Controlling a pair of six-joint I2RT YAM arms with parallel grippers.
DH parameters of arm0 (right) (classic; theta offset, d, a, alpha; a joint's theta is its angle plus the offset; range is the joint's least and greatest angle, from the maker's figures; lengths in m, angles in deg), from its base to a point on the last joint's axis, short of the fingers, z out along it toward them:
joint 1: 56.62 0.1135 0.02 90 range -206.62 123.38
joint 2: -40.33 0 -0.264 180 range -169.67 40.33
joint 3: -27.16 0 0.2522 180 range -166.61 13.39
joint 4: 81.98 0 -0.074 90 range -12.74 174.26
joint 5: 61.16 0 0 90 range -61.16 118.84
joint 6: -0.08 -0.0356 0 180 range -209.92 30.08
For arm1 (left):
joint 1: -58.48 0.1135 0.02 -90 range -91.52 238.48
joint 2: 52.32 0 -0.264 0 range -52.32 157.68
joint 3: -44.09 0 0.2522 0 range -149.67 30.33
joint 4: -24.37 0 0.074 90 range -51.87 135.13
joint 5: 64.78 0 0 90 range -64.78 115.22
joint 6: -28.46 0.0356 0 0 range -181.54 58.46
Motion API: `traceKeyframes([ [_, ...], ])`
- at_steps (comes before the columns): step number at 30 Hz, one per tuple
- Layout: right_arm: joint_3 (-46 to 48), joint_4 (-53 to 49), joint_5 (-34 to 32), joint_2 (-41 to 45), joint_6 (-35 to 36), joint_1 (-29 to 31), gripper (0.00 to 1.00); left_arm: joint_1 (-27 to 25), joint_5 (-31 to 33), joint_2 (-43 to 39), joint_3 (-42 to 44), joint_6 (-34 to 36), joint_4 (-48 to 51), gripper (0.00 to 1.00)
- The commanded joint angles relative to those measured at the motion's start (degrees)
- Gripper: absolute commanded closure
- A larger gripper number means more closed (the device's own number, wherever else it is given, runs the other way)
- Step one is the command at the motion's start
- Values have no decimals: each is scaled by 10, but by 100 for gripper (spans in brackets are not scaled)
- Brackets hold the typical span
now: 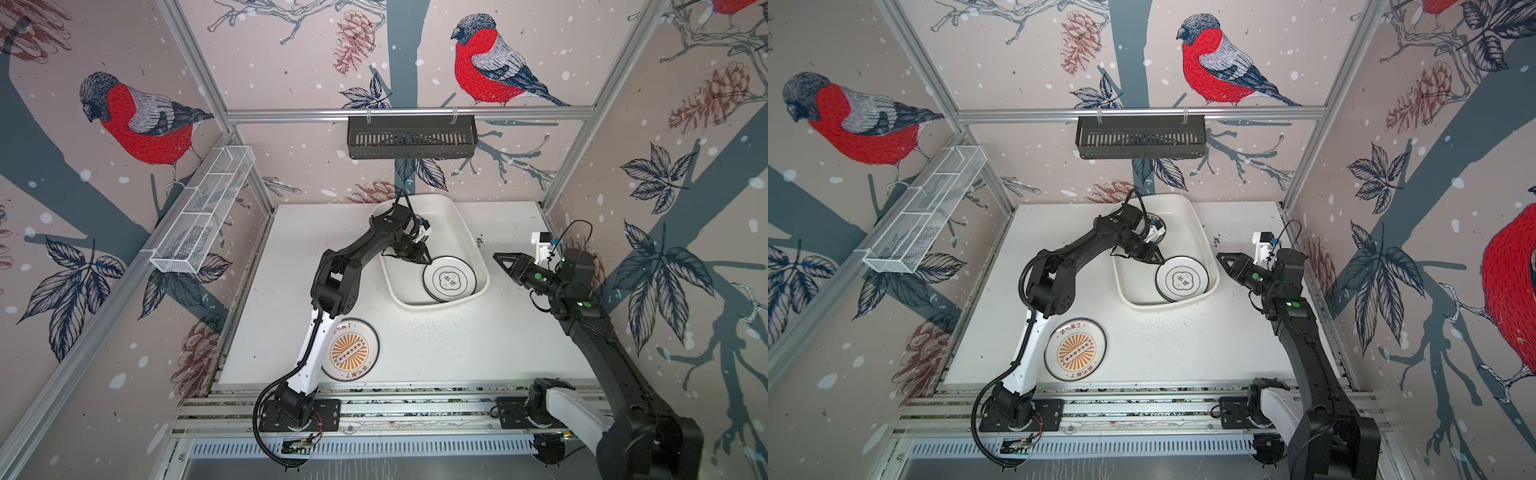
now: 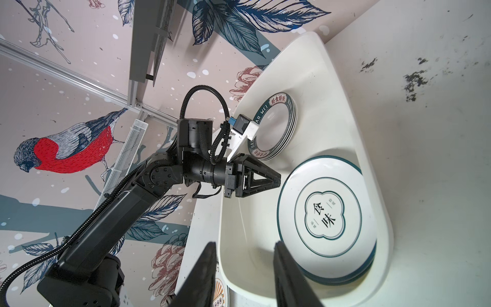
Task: Place the plates into the plastic bin on the countertop
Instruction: 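Open the left gripper and raise it out of the tray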
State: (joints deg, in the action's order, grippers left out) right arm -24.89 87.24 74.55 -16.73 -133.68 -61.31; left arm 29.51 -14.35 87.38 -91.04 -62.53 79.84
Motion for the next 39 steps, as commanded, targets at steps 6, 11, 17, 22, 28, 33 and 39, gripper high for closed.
traceKeyframes([
  [6, -2, 16, 7, 3, -6, -1, 61, 4, 60, -88, -19, 62, 46, 42],
  [11, -5, 19, 7, 7, -10, -1, 59, 4, 118, -173, -8, 146, 97, 19],
  [17, -21, 7, 6, 2, -2, -2, 57, 3, 194, -291, 63, 265, 165, 9],
  [22, -30, 13, 4, -1, -6, 1, 57, 0, 245, -415, 236, 305, 146, 6],
  [28, -36, 26, -3, -19, -13, 9, 57, -2, 270, -529, 418, 304, 119, 3],
  [33, -42, 26, -16, -28, -11, 20, 57, -5, 287, -618, 544, 307, 85, 2],
  [39, -46, 21, -31, -36, -11, 29, 57, -10, 279, -696, 671, 310, 68, 2],
])
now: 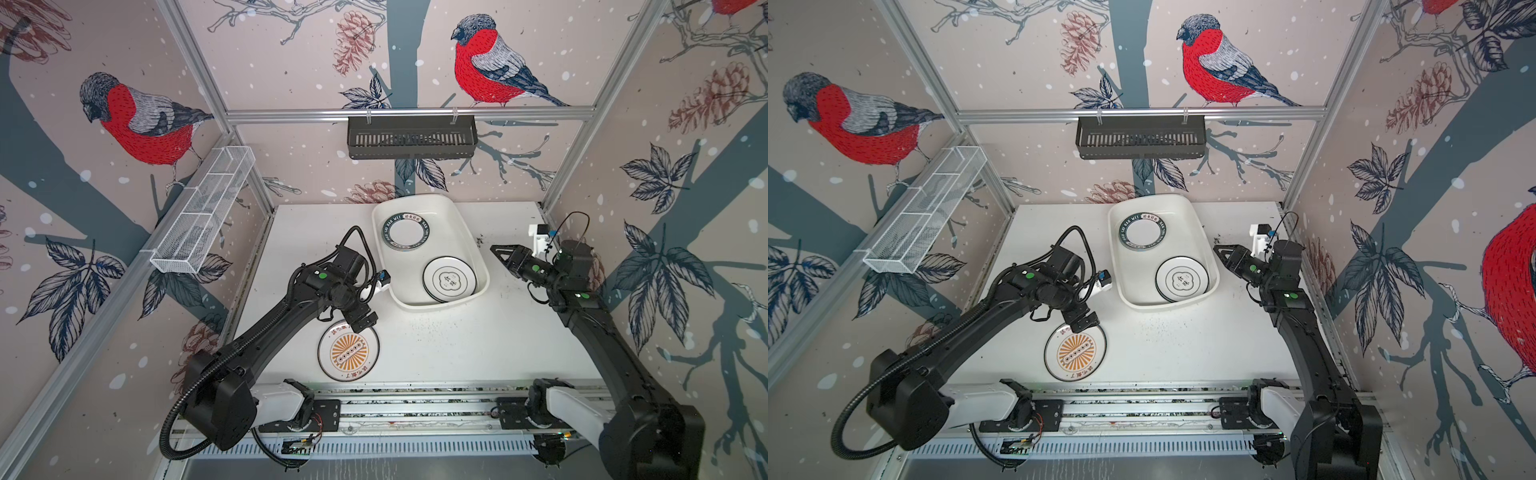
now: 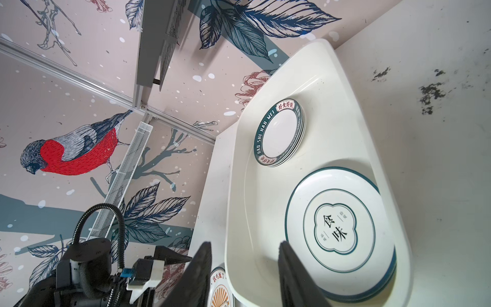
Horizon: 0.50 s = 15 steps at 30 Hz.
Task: Place the plates into the plastic bin on the countertop
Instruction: 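Open the left gripper and raise it out of the tray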
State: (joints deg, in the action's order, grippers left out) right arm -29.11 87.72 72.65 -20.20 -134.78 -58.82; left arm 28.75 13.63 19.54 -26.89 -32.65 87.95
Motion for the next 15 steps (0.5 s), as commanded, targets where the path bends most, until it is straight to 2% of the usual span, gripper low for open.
traceKeyframes([
  [1, -3, 16, -14, -1, -1, 6, 57, -5, -3, -26, 45, 12, -14, 2],
  [5, 0, 15, -25, 0, -1, 14, 56, -21, 0, -41, 94, 19, -21, 2],
  [7, 1, 14, -31, 2, -2, 16, 57, -25, 9, -42, 92, 15, -26, 2],
  [10, 2, 10, -37, 6, -4, 19, 57, -79, 78, -61, 75, 16, -41, 2],
  [15, -2, 7, -43, 12, -6, 23, 57, -107, 63, -52, 78, 33, -52, 2],
])
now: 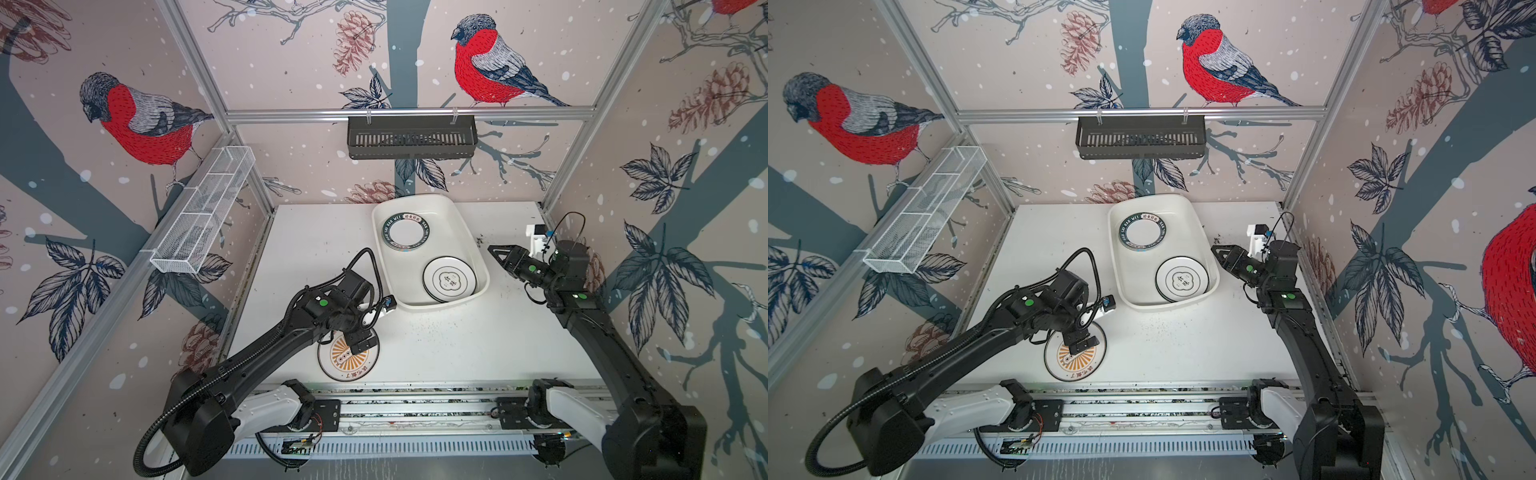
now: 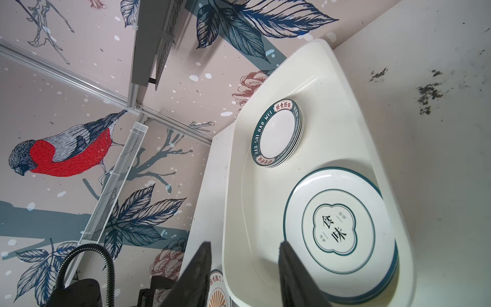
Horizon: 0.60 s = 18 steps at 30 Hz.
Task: Place the plates into the plastic bin on the countertop
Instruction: 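Open the left gripper and raise it out of the tray, then move the left gripper down onto the orange-sunburst plate's rim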
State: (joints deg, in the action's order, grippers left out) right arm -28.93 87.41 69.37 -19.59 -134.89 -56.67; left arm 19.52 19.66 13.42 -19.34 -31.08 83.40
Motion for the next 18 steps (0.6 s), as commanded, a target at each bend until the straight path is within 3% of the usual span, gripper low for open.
traceKeyframes([
  [1, -2, 11, -12, 10, -6, 2, 56, -29, 4, 14, 11, 10, -10, 2],
  [7, -2, 2, -14, 18, -5, 4, 56, -127, 51, 3, 67, -18, -62, 2],
  [18, 8, -2, -25, 31, -9, 8, 56, -182, 86, 24, 112, -60, -106, 2],
])
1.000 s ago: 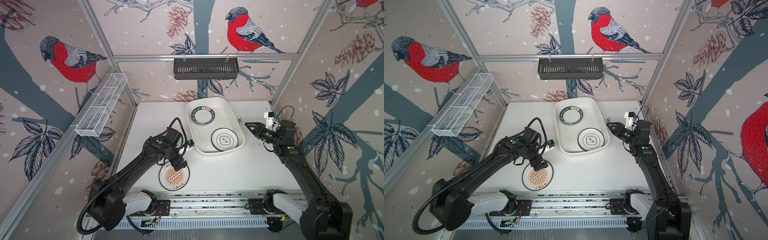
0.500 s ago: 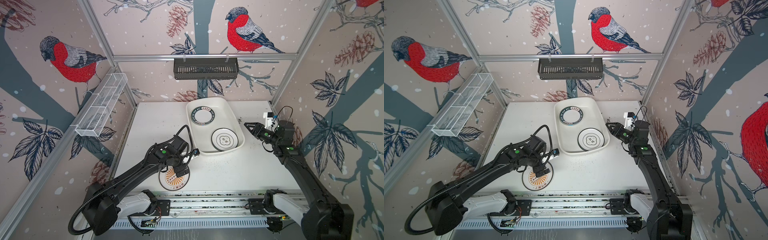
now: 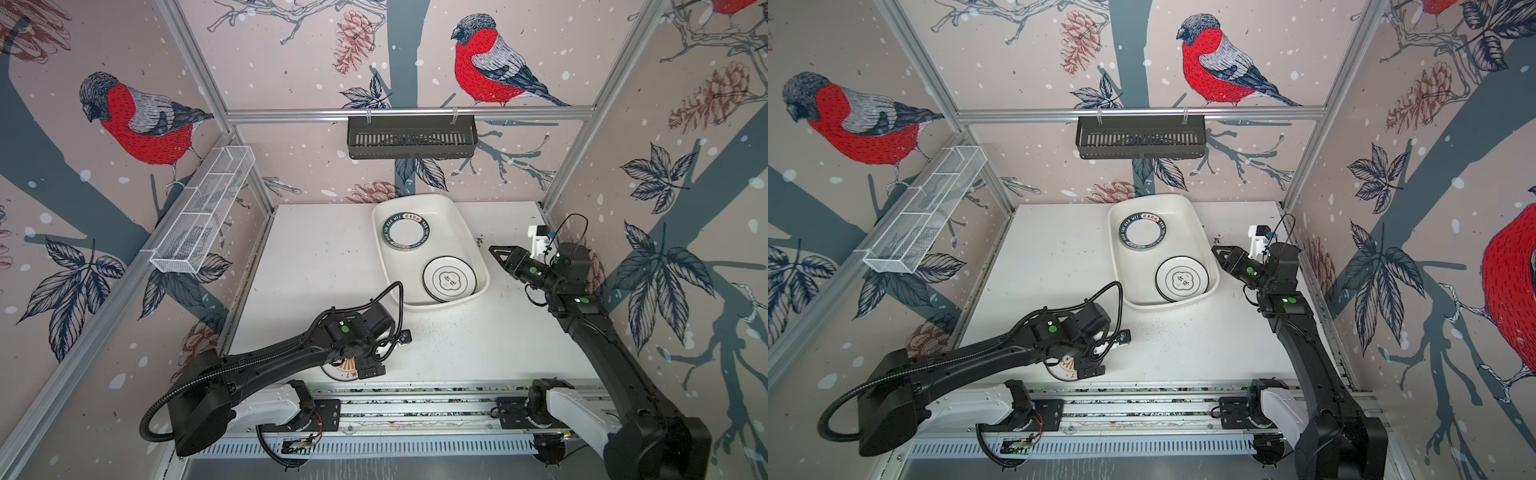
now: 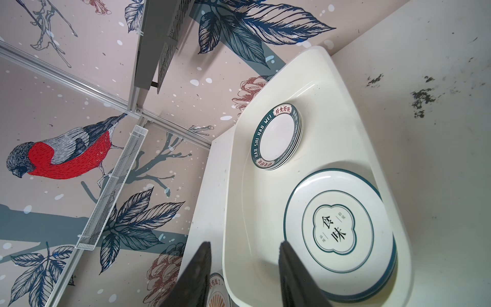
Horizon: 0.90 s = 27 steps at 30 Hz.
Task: Place the plates into the plastic bin on the countertop
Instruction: 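Move the left gripper down onto the orange-sunburst plate's rim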
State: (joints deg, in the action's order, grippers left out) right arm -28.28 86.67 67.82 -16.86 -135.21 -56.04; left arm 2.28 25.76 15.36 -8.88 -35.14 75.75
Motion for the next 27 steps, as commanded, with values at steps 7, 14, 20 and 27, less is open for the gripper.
traceKeyframes([
  [7, 2, -1, -15, 10, -6, 3, 56, -24, 73, 36, 23, -33, -51, 2],
  [14, 6, -1, -17, 9, -4, 4, 56, -25, 96, 19, 38, -34, -57, 2],
  [20, 10, 11, -14, 4, -8, 4, 56, -25, 105, 28, 44, -34, -40, 2],
  [27, 13, 8, -13, 9, -5, 3, 56, -25, 130, 39, 43, -40, -47, 2],
])
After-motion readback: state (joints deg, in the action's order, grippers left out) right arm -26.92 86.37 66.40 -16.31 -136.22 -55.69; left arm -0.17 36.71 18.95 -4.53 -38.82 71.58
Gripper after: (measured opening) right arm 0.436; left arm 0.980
